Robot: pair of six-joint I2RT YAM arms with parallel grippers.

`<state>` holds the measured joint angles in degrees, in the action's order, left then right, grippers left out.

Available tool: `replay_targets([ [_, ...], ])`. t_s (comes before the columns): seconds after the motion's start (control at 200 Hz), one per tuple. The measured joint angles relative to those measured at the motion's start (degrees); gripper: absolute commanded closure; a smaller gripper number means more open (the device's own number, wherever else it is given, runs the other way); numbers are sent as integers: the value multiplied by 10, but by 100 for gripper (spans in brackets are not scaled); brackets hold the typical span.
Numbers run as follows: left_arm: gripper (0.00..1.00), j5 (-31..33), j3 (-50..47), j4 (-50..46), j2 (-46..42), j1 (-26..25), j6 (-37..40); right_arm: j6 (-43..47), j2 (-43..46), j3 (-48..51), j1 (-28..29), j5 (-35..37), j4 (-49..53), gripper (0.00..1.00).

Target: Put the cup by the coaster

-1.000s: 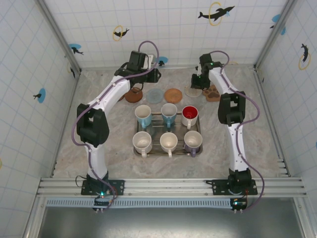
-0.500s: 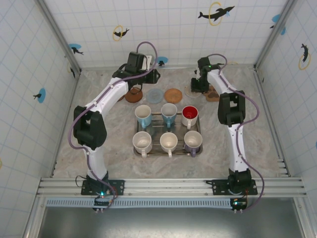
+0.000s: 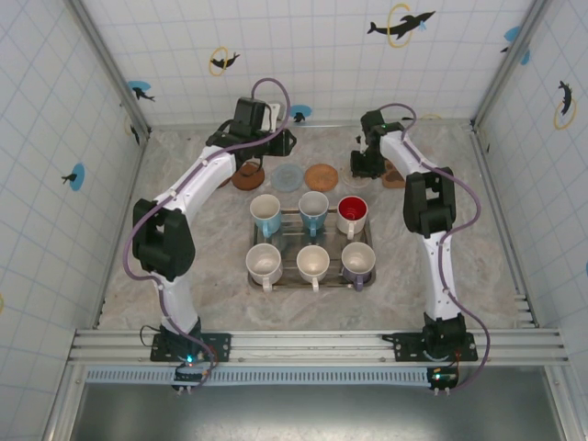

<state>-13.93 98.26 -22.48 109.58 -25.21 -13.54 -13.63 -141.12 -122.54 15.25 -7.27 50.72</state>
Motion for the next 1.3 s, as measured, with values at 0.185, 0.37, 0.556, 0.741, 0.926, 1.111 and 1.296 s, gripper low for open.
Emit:
replay_targets([
  [0.185, 51, 0, -4, 3, -2, 0, 0, 0, 7, 9, 6, 11, 4, 71],
  [0.37, 50, 0, -12, 7, -3, 0, 0, -1, 7, 9, 9, 14, 5, 70],
  [0.556, 50, 0, -19, 9, -8, 0, 0, -3, 7, 9, 9, 14, 5, 70],
  [0.741, 50, 0, -20, 10, -9, 0, 0, -5, 7, 9, 12, 14, 7, 70],
  [0.926, 50, 0, -28, 12, -14, 0, 0, -5, 7, 9, 14, 15, 10, 70],
  [1.111, 50, 0, -30, 12, -17, 0, 1, -5, 7, 4, 16, 16, 22, 69],
  [1.296, 50, 0, -30, 12, -21, 0, 1, -7, 7, -6, 16, 14, 42, 68],
])
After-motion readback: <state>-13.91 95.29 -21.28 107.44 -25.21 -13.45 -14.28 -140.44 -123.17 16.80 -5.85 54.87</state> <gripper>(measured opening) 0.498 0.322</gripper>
